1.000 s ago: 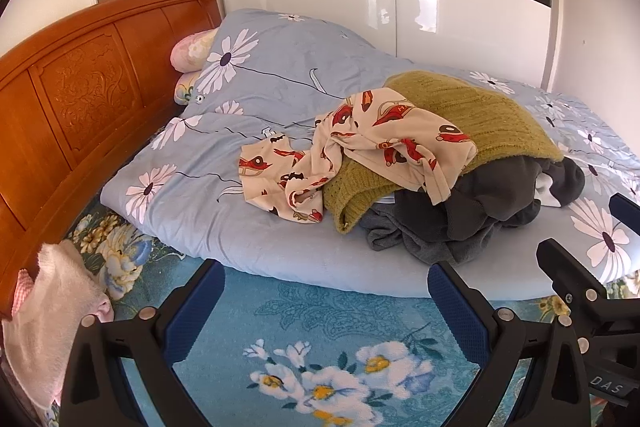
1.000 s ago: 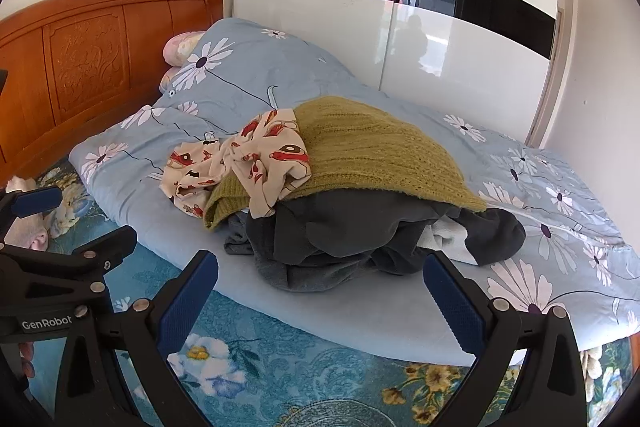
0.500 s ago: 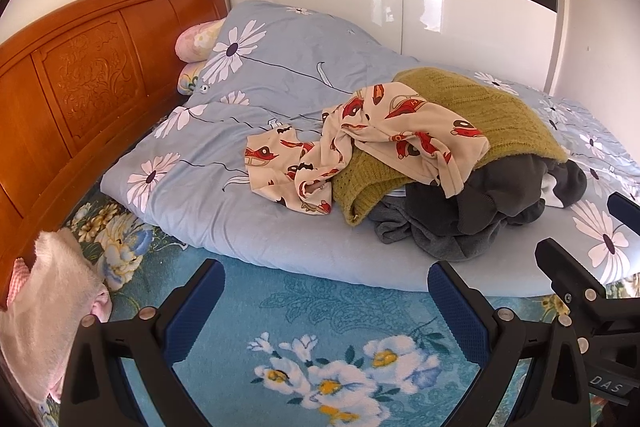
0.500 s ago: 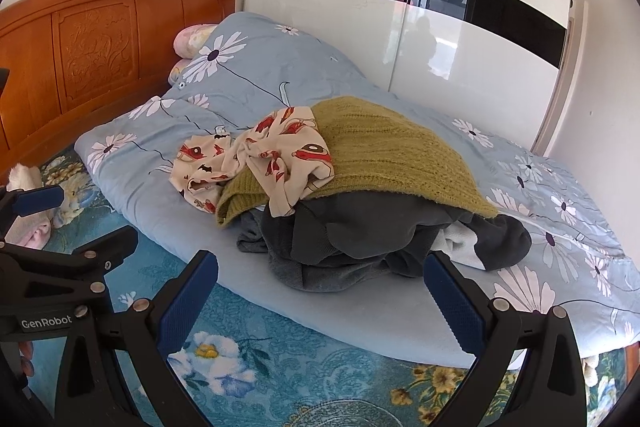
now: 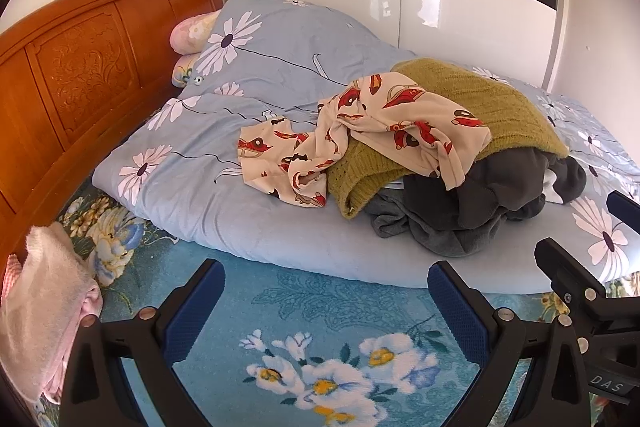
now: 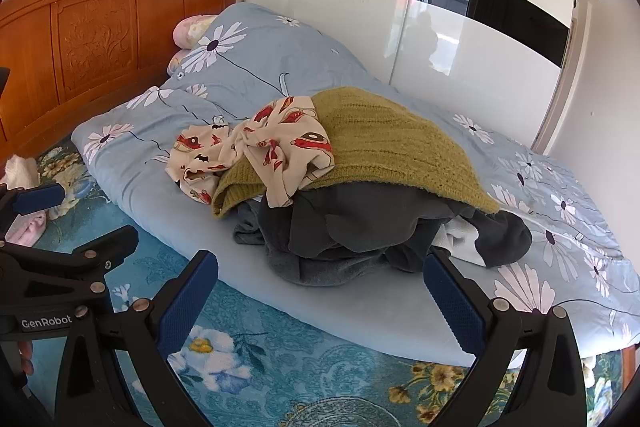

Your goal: Fold clothes

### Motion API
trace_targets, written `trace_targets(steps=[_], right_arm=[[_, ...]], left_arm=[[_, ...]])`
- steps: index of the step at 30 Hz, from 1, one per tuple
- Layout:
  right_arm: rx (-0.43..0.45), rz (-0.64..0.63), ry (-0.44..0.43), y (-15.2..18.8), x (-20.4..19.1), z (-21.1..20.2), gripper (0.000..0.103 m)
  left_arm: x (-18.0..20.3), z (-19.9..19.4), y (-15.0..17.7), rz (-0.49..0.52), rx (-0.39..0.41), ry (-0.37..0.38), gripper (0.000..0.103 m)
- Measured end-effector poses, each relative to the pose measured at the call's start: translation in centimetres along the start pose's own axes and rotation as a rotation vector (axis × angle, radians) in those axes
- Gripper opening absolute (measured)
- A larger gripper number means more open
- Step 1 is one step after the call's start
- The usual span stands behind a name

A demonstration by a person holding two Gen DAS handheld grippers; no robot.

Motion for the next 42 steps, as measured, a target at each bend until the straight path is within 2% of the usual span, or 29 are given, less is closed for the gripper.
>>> trace_targets(steps=[10, 13, 17, 21, 24, 26, 27, 29, 30, 33, 34, 35, 37, 42], right_arm=[[-0.019, -0.021, -0.006, -0.1, -0.8, 1.2, 0.103], [-0.029, -0.034, -0.035, -0.2, -1.5, 1.7, 0.103], [-0.012, -0.029, -0.030, -1.9, -1.7, 3.0, 0.103], [-0.041, -0.013, -0.072, -5.1, -2.0, 6.7, 0.102], [-0.060, -0.058, -0.027, -7.2, -2.6, 9.8, 0.100], [-0.082, -0.074, -0.011, -8.3, -2.9, 11.6, 0.084], [-0.110, -0.064, -0.011, -8.4, -2.9, 12.6, 0.079], [-0.177, -0.033, -0.011, -8.4, -2.8, 14.6, 0.059], [-0.221, -0.004, -0.009, -8.1, -2.6, 15.5, 0.054], [-0.261, 0.073, -0.009, -7.5, -2.2, 16.1, 0.037], [-0.258, 0.111, -0.045, -7.6, -2.1, 15.7, 0.021], [-0.255, 0.157, -0.094, -7.7, -2.0, 15.2, 0.015], [-0.232, 0.246, -0.208, -8.1, -1.8, 13.9, 0.011], [-0.176, 0.469, -0.470, -8.8, -1.8, 9.3, 0.010]], left_arm=[[-1.2, 1.2, 0.5, -0.021, -0.019, 0.017, 0.103], [-3.4, 0.9, 1.6, -0.093, -0.028, 0.037, 0.103], [-7.0, -0.6, 3.9, -0.207, -0.021, 0.030, 0.103], [-9.5, -3.2, 5.7, -0.268, 0.010, 0.007, 0.103], [-10.8, -5.2, 7.1, -0.310, 0.029, 0.018, 0.103], [-11.1, -6.3, 7.9, -0.320, 0.027, 0.031, 0.103], [-11.1, -6.8, 8.2, -0.317, 0.028, 0.032, 0.103], [-11.0, -7.7, 8.7, -0.295, 0.022, 0.033, 0.103], [-10.9, -8.0, 8.8, -0.275, 0.018, 0.031, 0.103], [-10.5, -9.5, 8.8, -0.163, 0.053, -0.040, 0.103], [-10.3, -10.0, 8.7, -0.124, 0.068, -0.067, 0.103], [-10.2, -10.5, 8.7, -0.088, 0.083, -0.092, 0.103], [-10.3, -11.3, 8.6, -0.070, 0.098, -0.106, 0.103], [-10.8, -13.3, 8.0, -0.094, 0.118, -0.090, 0.103]])
Point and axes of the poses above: each gripper's, at about its wrist camera, not at the fingertips, and z roughly the way its jaws point, x to its right, y to its underside, the point moved 1 cm from there along z, roughly the way its jaws point, and after that the axes turned 7 degrees about x, right-handed, at the moved point
